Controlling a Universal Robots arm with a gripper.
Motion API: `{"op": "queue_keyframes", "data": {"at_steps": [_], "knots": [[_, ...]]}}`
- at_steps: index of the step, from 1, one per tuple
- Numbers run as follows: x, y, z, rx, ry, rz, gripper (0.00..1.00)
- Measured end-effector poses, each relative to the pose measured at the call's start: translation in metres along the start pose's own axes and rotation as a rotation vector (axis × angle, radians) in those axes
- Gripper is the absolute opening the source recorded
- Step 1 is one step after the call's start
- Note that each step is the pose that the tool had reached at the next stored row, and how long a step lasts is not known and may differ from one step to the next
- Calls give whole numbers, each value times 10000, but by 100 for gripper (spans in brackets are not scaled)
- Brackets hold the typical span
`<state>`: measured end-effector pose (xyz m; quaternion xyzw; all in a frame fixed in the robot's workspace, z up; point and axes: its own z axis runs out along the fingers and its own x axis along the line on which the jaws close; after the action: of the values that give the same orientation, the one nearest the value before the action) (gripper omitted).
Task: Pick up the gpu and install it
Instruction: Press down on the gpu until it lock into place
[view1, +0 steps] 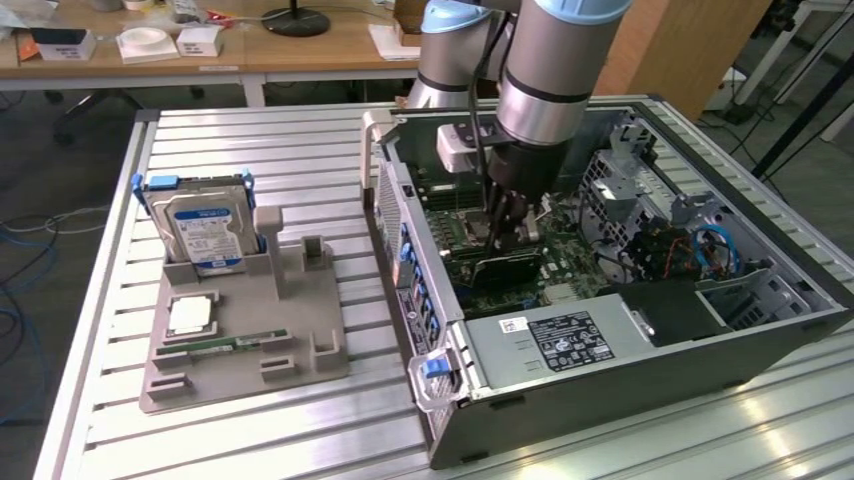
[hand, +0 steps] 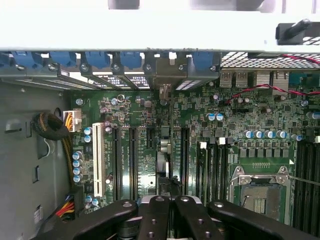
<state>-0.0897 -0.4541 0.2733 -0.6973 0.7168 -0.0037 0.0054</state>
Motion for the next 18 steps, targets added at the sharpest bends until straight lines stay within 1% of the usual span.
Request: {"op": "queue_keyframes", "data": {"at_steps": [9,10,12,15,18], "knots": [[0,-1,-148,0,0,-1,11],[0,9,-209,-1,0,1,11],[0,21,-212,0,2,-1,11],[2,58,-212,1,2,-1,11],[4,160,-213,0,2,1,11]]}}
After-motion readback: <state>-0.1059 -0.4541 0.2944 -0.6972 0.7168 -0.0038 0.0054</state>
